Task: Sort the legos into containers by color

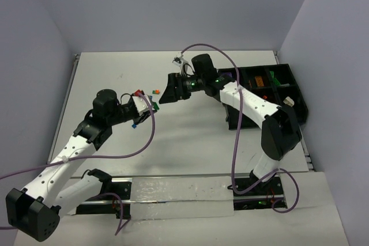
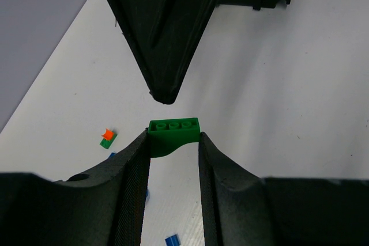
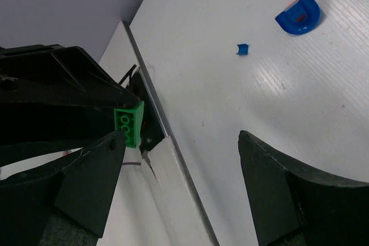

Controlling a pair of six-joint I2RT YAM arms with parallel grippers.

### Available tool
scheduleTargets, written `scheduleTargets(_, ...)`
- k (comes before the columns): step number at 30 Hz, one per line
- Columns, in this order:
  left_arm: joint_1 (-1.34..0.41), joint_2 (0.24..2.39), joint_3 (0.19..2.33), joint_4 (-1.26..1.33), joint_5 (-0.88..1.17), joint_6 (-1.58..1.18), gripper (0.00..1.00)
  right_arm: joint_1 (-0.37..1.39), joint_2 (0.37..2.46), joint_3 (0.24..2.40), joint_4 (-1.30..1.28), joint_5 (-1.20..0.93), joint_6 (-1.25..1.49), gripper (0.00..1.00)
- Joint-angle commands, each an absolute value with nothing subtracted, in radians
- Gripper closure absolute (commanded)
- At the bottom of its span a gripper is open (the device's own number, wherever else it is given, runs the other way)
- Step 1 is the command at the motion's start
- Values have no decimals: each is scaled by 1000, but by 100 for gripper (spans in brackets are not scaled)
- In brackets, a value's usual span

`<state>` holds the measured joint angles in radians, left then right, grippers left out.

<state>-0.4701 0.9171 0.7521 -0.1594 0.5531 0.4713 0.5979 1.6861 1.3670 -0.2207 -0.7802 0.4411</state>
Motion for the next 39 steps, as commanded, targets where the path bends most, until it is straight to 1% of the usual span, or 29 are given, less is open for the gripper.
scheduleTargets(1, -484, 917, 765, -105, 540, 463, 65, 620, 1690, 1437, -170, -839, 463, 17)
scheduleTargets(7, -494, 928, 770, -106, 532, 463, 66, 638, 1675, 1404, -118, -891, 480, 20)
scheduleTargets(14, -500, 939, 780, -100, 531, 462, 67, 671, 1699, 1423, -153, -898, 447, 30)
scheduleTargets(22, -502, 943, 788, -91, 535, 456, 68, 680, 1729, 1417, -171, -896, 428, 40)
scheduleTargets(24, -505, 945, 791, -89, 535, 451, 68, 681, 1737, 1419, -169, -899, 425, 46)
scheduleTargets(29, -510, 949, 792, -83, 530, 447, 67, 680, 1745, 1431, -163, -913, 426, 75)
scheduleTargets(30, -511, 951, 793, -82, 523, 443, 60, 679, 1745, 1433, -160, -918, 426, 82)
scheduleTargets(31, -512, 955, 795, -83, 514, 439, 52, 677, 1743, 1434, -160, -922, 426, 88)
scheduleTargets(33, -513, 968, 802, -87, 469, 420, 26, 661, 1730, 1434, -160, -933, 425, 99)
scheduleTargets(34, -512, 974, 806, -89, 445, 407, 19, 648, 1721, 1433, -160, -932, 423, 100)
scheduleTargets(36, -512, 999, 837, -108, 403, 365, 11, 610, 1700, 1426, -168, -913, 401, 100)
scheduleTargets(39, -491, 1034, 892, -192, 366, 324, 1, 467, 1656, 1422, -217, -891, 362, 100)
